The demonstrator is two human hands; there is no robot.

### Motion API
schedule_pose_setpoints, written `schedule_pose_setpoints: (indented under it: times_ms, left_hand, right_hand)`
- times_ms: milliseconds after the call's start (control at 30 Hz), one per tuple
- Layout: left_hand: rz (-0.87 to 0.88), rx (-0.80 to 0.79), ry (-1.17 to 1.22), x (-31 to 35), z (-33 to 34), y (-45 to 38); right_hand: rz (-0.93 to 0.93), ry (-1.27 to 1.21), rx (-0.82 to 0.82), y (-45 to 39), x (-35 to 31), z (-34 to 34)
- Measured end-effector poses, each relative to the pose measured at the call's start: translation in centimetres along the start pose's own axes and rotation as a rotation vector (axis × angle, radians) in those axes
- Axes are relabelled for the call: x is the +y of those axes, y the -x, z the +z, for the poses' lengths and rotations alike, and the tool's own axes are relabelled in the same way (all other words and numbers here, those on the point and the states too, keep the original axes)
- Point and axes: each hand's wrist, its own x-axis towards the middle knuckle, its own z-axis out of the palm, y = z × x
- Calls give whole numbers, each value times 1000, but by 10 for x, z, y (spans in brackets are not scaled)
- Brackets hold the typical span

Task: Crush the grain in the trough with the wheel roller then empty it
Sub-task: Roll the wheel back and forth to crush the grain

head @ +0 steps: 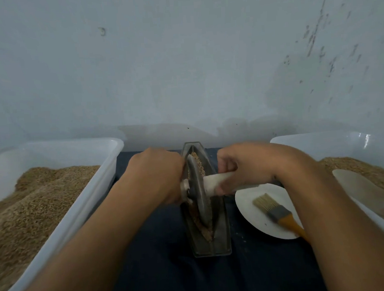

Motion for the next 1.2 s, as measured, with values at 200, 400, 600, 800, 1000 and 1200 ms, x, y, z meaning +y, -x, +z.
schedule_pose_setpoints:
  times_ms: [200, 400, 600, 800, 1000, 1200]
  left_hand:
    - [-42, 92, 94, -3, 30, -27]
    - [-71, 328, 182, 2, 58, -45]
    - [-41, 480, 153, 5, 67, -49]
    - [-100, 262, 198, 2, 45, -38]
    - [-34, 131, -8, 3, 11, -14]
    - [-21, 39, -86, 4, -2, 1]
  right_hand:
    - [0, -143, 85, -26, 29, 21]
    - [52, -53, 314, -51, 37, 48]
    - [92, -13, 469, -58, 37, 63]
    - [63, -73, 215, -39, 33, 34]
    - [37, -61, -20, -6, 15, 4]
    - [-72, -59, -126, 5, 0, -7]
